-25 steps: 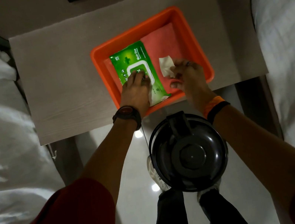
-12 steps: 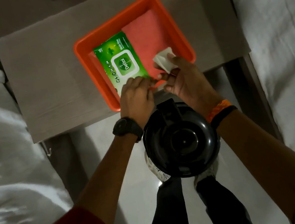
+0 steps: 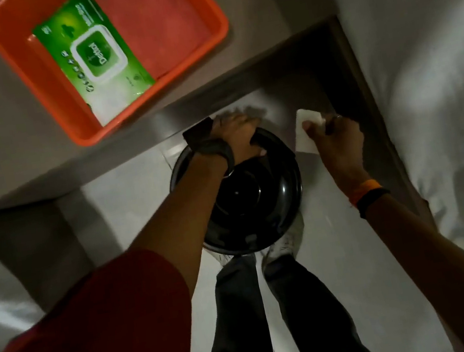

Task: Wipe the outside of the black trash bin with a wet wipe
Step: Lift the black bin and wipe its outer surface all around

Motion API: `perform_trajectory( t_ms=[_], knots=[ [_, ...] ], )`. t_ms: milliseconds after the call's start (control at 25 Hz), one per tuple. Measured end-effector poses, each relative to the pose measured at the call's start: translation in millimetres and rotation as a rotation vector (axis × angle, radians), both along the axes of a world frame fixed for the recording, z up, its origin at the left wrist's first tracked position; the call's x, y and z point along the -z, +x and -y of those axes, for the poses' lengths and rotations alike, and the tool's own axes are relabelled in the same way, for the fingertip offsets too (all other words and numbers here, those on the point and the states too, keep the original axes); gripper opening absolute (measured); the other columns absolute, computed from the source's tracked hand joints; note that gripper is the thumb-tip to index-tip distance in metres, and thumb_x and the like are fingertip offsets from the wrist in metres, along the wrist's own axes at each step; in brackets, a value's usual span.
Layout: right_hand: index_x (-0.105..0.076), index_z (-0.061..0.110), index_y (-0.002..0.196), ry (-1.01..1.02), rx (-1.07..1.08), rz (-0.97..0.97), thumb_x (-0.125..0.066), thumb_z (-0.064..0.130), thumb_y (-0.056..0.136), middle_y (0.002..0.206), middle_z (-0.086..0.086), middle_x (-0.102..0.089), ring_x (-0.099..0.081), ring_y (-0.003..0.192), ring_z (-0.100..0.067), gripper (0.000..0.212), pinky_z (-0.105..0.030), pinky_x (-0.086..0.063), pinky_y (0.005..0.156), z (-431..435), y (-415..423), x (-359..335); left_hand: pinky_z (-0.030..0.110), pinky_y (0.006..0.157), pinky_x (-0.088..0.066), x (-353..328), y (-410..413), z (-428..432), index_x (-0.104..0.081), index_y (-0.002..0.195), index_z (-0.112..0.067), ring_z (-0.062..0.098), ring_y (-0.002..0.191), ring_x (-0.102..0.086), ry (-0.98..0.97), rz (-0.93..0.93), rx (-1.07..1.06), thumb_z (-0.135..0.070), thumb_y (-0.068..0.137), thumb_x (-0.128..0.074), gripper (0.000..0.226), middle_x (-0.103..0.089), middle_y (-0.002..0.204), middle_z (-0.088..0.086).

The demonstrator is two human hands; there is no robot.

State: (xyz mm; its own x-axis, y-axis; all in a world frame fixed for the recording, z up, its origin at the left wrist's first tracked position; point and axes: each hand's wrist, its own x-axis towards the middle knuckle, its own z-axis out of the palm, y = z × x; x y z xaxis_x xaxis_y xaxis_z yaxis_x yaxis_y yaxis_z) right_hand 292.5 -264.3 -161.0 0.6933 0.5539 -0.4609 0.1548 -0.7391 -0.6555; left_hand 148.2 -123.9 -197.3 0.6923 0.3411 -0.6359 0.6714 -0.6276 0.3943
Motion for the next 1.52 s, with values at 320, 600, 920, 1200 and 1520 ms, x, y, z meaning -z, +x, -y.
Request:
perform_trajectory(
  t_ms=[320, 600, 920, 1200, 1520],
  knots=[
    [-0.077, 0.016, 0.116, -0.073, -0.017, 0.069, -0.062, 0.024, 0.1, 0.112, 0.001, -0.079, -0.072, 0.104, -0.016, 0.023, -0.021, -0.05, 0.099, 54, 3, 53, 0.044, 0.104, -0.041, 22, 32, 33, -0.07, 0.103, -0.027, 0.027, 0.117, -0.052, -0.198, 0.006, 0.025, -0.051, 0.066, -0.083, 0.046, -0.067, 0.111, 0.001],
    [-0.05, 0.045, 0.144, 0.208, -0.015, -0.573, -0.039, 0.034, 0.108, 0.151, 0.023, -0.052, -0.045, 0.148, -0.01, 0.04, -0.031, -0.037, 0.124, 90, -105, 51, 0.04, 0.095, -0.028, -14, -38, 32, -0.064, 0.08, -0.037, 0.015, 0.112, -0.038, -0.19, 0.082, -0.259, -0.061, 0.052, -0.086, 0.043, -0.056, 0.089, -0.02],
    [-0.021, 0.035, 0.162, 0.055, -0.179, -0.576, -0.024, 0.045, 0.111, 0.171, 0.019, -0.011, -0.002, 0.162, -0.008, 0.053, -0.043, -0.005, 0.133, 58, -111, 80, 0.04, 0.103, -0.027, -23, -86, 34, -0.059, 0.063, -0.035, 0.013, 0.108, -0.045, -0.195, 0.108, -0.255, -0.075, 0.029, -0.079, 0.056, -0.061, 0.089, -0.019],
    [-0.034, 0.02, 0.16, -0.016, -0.62, -0.174, -0.023, 0.031, 0.112, 0.171, 0.001, -0.024, -0.014, 0.162, -0.017, 0.05, -0.031, -0.002, 0.132, 8, -106, 129, 0.054, 0.101, -0.037, -16, -131, 28, -0.061, 0.065, -0.028, 0.003, 0.091, -0.044, -0.241, 0.166, -0.402, -0.073, 0.032, -0.072, 0.057, -0.054, 0.075, -0.022],
    [-0.032, 0.031, 0.158, 0.238, -0.741, -0.331, -0.028, 0.04, 0.108, 0.166, 0.022, -0.023, -0.004, 0.151, 0.019, 0.052, -0.004, 0.007, 0.12, 28, -134, 80, 0.048, 0.099, -0.04, -12, -141, 24, -0.064, 0.068, -0.019, 0.004, 0.092, -0.048, -0.294, 0.258, -0.511, -0.065, 0.033, -0.085, 0.062, -0.057, 0.078, -0.017]
  ],
)
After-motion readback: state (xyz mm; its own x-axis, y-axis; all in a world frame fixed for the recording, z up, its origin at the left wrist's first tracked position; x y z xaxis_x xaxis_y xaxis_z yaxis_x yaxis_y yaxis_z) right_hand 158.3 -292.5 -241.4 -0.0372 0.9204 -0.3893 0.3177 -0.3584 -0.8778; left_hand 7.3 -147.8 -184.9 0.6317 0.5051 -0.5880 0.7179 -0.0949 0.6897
